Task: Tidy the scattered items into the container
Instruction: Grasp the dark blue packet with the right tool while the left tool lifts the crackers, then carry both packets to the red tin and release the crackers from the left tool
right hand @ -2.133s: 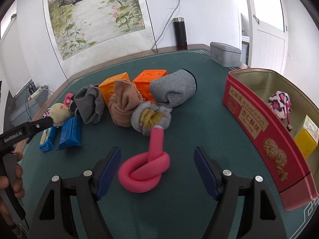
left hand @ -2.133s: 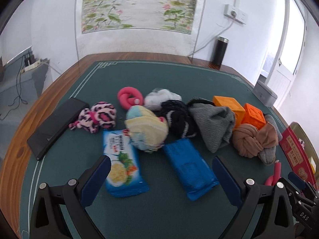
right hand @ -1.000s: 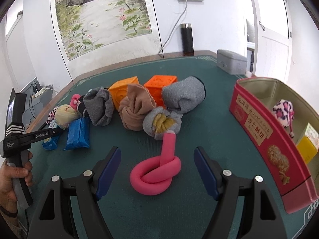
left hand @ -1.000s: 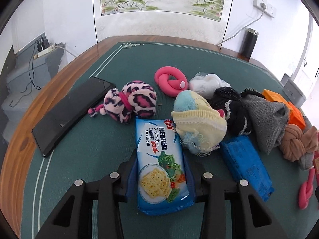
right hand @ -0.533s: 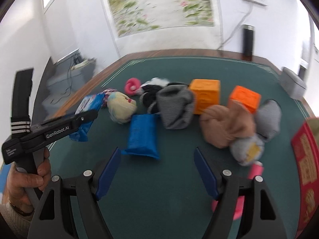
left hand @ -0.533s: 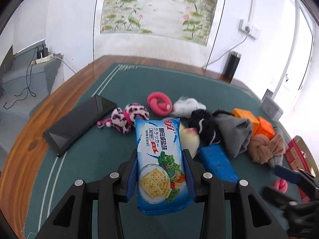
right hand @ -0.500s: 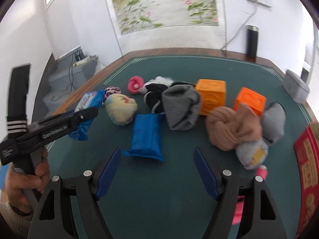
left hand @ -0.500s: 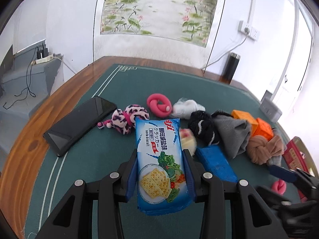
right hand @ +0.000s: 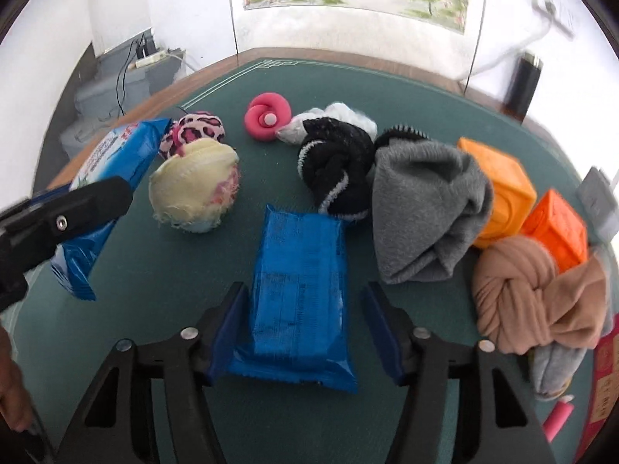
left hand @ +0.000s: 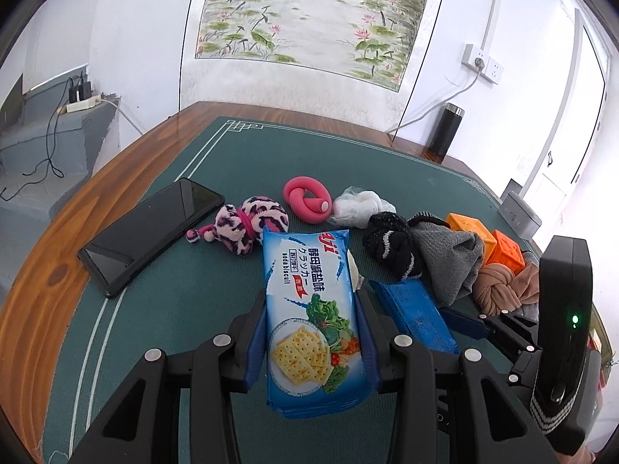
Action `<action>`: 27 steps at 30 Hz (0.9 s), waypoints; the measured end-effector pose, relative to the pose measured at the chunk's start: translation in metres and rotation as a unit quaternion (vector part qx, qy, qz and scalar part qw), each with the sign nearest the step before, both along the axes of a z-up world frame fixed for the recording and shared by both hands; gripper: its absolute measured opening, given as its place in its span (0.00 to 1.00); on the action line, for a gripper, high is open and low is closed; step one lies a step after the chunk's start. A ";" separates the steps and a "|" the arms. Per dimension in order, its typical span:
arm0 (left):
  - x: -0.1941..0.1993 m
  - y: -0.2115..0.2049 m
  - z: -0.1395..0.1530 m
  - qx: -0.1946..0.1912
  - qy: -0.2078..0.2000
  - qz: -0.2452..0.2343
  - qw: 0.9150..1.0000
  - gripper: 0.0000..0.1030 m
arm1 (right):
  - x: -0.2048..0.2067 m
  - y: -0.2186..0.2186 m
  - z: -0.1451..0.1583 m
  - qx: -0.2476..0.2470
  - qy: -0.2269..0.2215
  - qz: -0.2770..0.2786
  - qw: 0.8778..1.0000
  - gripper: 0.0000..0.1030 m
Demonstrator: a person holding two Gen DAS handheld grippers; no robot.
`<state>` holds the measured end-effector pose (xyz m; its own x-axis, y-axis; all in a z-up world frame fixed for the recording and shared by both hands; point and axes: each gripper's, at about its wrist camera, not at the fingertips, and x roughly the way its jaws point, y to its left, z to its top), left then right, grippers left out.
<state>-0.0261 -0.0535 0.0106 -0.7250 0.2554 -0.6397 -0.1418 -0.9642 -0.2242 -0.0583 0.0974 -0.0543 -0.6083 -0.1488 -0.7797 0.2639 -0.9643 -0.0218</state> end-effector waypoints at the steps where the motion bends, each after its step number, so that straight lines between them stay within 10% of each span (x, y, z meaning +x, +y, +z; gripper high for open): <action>1: 0.000 0.001 0.000 -0.002 0.002 0.000 1.000 0.41 | 0.000 0.000 0.000 -0.003 0.001 0.000 1.000 0.48; 18: 0.004 0.040 0.000 -0.023 0.007 -0.044 0.999 0.41 | 0.075 0.073 0.024 -0.093 0.047 -0.079 0.991 0.43; 27: 0.024 0.108 0.020 -0.045 0.027 -0.118 0.992 0.41 | 0.147 0.159 0.067 -0.098 0.143 -0.197 0.965 0.43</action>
